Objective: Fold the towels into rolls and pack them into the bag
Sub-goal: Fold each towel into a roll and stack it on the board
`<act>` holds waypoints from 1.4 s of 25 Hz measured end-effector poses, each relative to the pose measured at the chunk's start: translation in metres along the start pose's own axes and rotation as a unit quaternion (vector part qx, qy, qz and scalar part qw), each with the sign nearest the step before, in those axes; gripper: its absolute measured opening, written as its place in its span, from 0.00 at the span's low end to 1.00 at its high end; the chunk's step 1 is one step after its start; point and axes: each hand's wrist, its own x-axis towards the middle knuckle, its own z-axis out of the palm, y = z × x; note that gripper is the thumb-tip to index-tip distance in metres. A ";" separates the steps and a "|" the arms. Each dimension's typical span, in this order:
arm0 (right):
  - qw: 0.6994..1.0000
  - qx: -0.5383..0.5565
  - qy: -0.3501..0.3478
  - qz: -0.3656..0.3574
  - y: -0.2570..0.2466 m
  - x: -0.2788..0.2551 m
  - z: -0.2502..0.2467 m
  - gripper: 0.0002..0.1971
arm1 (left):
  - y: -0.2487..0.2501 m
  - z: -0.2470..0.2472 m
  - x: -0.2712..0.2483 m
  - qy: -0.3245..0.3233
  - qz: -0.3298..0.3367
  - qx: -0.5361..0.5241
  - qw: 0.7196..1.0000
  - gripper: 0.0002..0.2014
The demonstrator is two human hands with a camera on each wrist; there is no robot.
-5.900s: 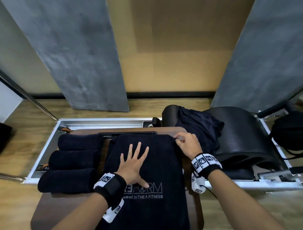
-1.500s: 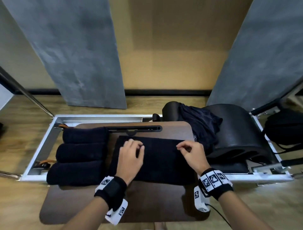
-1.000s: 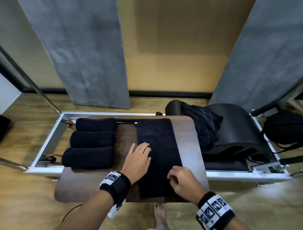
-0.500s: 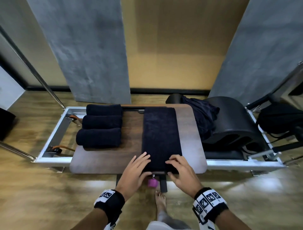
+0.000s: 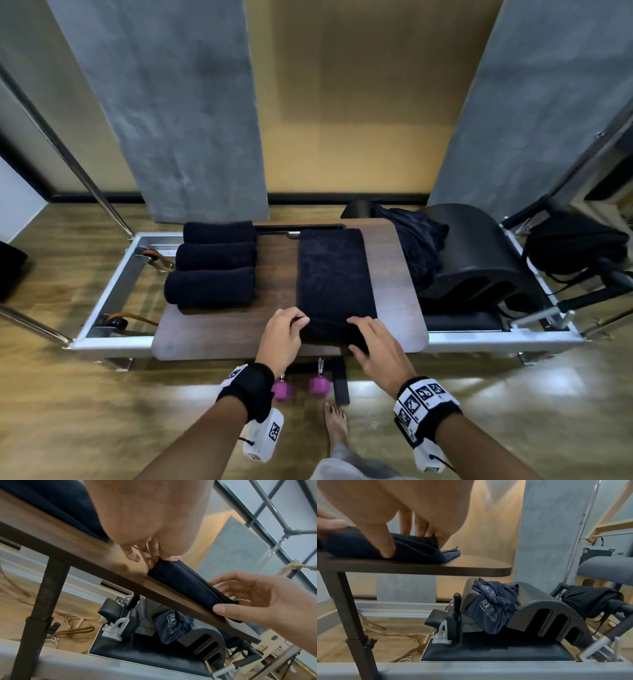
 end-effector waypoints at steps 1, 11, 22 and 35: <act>1.000 -0.012 0.008 -0.006 -0.001 0.002 0.000 0.21 | 0.000 0.001 0.002 0.001 -0.011 -0.007 1.000 0.10; 0.995 -0.101 0.004 -0.016 0.008 0.029 -0.001 0.17 | -0.008 -0.009 -0.011 -0.035 0.040 0.075 0.996 0.15; 0.998 -0.053 0.017 -0.001 0.009 0.037 -0.007 0.16 | 0.010 0.003 0.025 -0.005 -0.124 -0.048 0.991 0.05; 0.969 -0.240 -0.043 -0.040 -0.001 0.066 -0.020 0.13 | 0.021 0.007 0.023 0.048 0.101 0.150 0.982 0.08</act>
